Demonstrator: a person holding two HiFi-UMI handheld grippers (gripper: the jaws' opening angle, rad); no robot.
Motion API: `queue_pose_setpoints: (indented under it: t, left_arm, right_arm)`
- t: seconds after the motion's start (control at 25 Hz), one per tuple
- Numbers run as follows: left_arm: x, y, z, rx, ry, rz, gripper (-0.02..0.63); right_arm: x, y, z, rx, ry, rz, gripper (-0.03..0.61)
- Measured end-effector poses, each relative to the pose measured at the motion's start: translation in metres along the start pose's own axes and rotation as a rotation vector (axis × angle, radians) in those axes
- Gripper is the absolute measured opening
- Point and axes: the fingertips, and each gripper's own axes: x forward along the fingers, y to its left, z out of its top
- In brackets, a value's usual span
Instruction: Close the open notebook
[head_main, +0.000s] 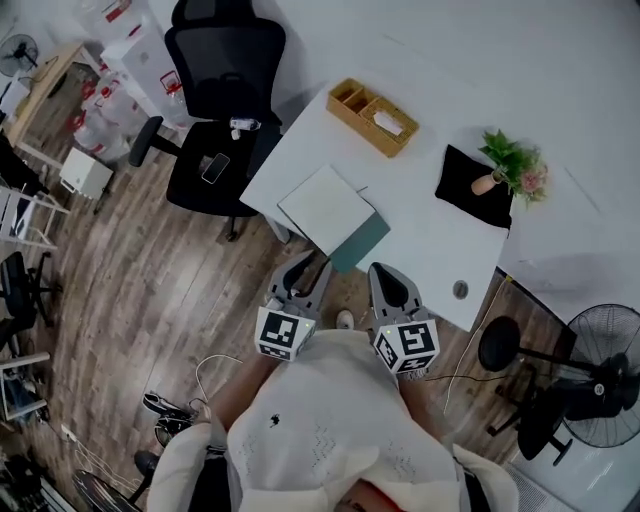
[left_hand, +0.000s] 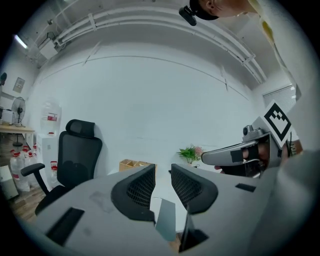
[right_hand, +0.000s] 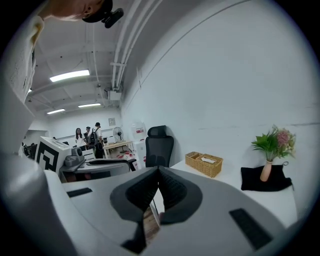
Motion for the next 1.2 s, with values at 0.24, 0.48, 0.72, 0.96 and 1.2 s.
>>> queue_pose_setpoints:
  t: [0.24, 0.48, 0.72, 0.96, 1.2]
  left_arm:
    - [0.016, 0.006, -0.008, 0.015, 0.035, -0.099, 0.103]
    - [0.031, 0.009, -0.023, 0.045, 0.082, -0.188, 0.103]
    - [0.045, 0.006, -0.049, 0.084, 0.153, -0.291, 0.103]
    - [0.060, -0.005, -0.080, 0.124, 0.229, -0.397, 0.104]
    - [0.068, -0.025, -0.122, 0.189, 0.329, -0.525, 0.109]
  right_arm:
    - [0.006, -0.005, -0.003, 0.036, 0.000, -0.089, 0.002]
    - [0.007, -0.010, -0.008, 0.066, 0.007, -0.163, 0.001]
    - [0.006, -0.013, -0.016, 0.096, 0.026, -0.238, 0.000]
    - [0.002, -0.021, -0.026, 0.130, 0.044, -0.310, 0.002]
    - [-0.005, -0.027, -0.034, 0.163, 0.057, -0.367, 0.000]
